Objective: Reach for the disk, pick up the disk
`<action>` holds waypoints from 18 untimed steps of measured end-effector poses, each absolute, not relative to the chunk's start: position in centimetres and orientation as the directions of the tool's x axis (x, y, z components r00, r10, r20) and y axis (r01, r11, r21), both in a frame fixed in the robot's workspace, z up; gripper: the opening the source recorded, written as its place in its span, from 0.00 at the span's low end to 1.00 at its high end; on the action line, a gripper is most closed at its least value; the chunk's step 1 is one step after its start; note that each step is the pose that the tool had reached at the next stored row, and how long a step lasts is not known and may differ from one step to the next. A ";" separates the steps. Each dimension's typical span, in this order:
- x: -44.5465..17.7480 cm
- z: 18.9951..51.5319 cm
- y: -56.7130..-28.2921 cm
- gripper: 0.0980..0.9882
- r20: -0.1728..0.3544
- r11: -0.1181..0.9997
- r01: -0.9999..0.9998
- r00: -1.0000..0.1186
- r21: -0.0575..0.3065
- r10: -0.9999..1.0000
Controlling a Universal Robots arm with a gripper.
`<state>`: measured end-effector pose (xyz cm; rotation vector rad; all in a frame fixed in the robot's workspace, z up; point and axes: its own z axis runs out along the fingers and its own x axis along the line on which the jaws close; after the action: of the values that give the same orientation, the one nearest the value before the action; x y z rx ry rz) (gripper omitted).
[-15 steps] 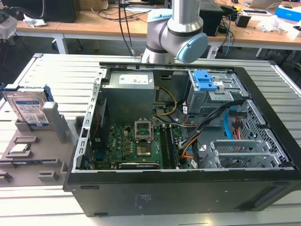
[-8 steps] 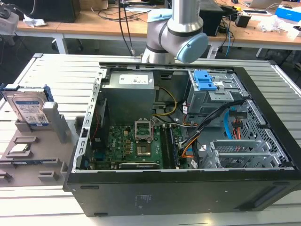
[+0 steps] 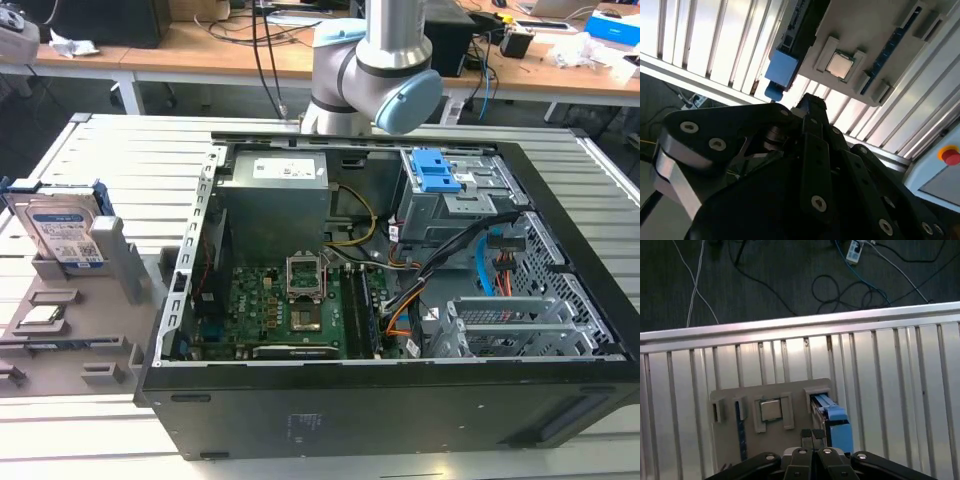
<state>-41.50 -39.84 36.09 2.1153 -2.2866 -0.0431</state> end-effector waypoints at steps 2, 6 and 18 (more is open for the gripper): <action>-41.5 36.1 -39.8 0.01 0.000 0.034 -0.999 -0.034 0.038 -0.999; -41.5 36.1 -39.8 0.01 0.001 -0.007 -0.999 0.007 0.038 -1.000; -41.5 36.1 -39.8 0.49 0.001 -0.012 -0.999 0.012 0.038 -1.000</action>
<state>-41.50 -39.84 36.09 2.2144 -2.1890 -0.0413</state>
